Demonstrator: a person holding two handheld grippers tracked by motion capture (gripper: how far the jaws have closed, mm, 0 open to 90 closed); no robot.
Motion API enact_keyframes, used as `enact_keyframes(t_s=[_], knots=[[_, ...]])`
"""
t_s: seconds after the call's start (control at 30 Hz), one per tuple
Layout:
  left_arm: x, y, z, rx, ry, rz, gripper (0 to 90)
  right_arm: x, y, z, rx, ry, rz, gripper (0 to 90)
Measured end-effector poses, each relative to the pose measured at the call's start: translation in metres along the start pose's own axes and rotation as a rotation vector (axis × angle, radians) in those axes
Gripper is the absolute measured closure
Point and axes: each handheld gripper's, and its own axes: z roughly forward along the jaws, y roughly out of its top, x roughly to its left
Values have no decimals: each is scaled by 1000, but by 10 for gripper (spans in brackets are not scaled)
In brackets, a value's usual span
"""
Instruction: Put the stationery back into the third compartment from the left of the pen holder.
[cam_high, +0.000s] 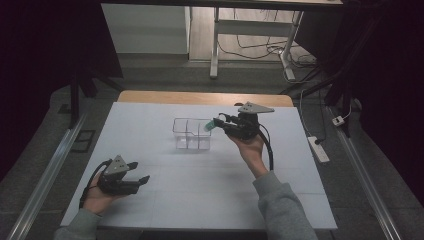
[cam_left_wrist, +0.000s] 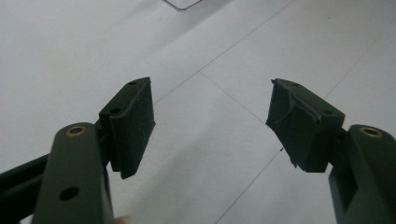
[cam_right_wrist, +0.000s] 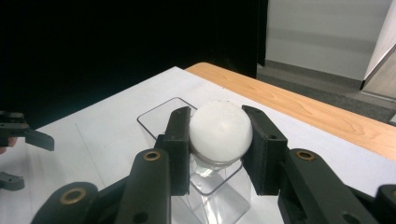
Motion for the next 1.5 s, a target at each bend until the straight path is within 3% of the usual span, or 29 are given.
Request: enact_keyframes(t_s=[0.3,0.4,0.5,0.77,1.03,1.5], knots=[[0,0,-1,-3,-11,-3,305,1,3,22,61,-12,-27,629],[1,0,-1,-6,-13,-6,306,1,2,26,65,-11,-22,511],[1,0,-1,-4,-13,-5,305,1,2,24,64,-8,-21,507],[0,0,-2,-5,-14,-2,305,-2,-6,12,66,26,-3,492],[0,0,0,0,-13,-2,304,-5,-26,-6,77,37,17,486],[0,0,1,7,-13,-1,299,-2,-49,-46,132,9,-2,475]])
